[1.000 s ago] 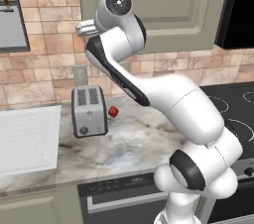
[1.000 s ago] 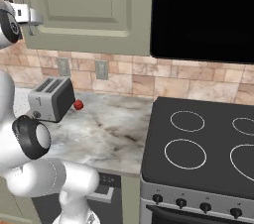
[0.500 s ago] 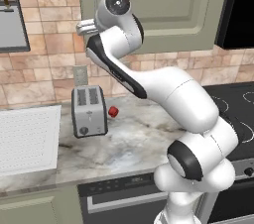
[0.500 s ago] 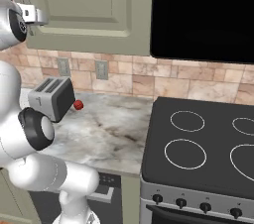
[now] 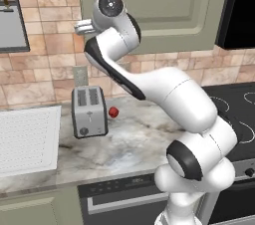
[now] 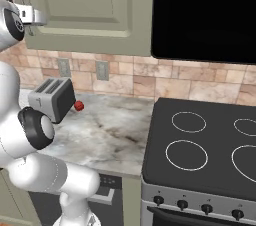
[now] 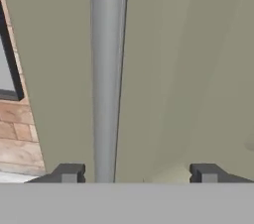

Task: Pick the soap dispenser and bar soap from the cabinet and place them on the counter.

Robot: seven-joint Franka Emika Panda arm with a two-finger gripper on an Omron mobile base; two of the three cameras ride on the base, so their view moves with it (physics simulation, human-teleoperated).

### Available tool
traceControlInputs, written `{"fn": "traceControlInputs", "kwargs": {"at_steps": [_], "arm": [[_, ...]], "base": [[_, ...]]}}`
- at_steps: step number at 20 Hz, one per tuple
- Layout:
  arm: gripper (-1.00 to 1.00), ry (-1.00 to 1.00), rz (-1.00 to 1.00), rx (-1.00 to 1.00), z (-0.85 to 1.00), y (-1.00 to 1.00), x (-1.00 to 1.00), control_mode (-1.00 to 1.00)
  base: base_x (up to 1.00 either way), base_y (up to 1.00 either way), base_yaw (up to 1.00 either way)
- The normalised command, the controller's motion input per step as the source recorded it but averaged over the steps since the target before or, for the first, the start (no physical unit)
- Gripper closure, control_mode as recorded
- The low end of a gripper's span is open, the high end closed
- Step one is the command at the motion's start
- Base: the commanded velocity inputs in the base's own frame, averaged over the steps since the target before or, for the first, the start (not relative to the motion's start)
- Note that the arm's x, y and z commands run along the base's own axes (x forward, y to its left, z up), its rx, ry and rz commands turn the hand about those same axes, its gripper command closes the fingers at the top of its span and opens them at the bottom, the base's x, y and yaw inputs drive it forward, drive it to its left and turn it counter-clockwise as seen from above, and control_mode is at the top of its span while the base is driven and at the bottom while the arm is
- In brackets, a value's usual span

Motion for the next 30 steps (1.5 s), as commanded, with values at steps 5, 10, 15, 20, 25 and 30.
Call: {"fn": "traceControlInputs", "kwargs": {"at_steps": [5,10,15,20,25,30], "arm": [[1.00,0.00,-0.03,-0.01,-0.01,0.12,0.08,-1.00],[1.00,0.00,0.00,0.00,0.00,0.03,-0.11,-1.00],[1.00,-0.03,0.02,0.03,0.00,0.00,-0.34,-1.00],[1.00,-0.05,0.08,0.04,0.00,-0.02,-0.45,-1.00],[1.00,-0.03,0.14,0.05,0.00,-0.13,-0.37,-1.00],[1.00,-0.04,0.10,0.07,0.00,-0.05,-0.44,-1.00]], "base": [[0.00,0.00,0.00],[0.00,0.00,0.00],[0.00,0.00,0.00],[0.00,0.00,0.00],[0.00,0.00,0.00],[0.00,0.00,0.00]]}}
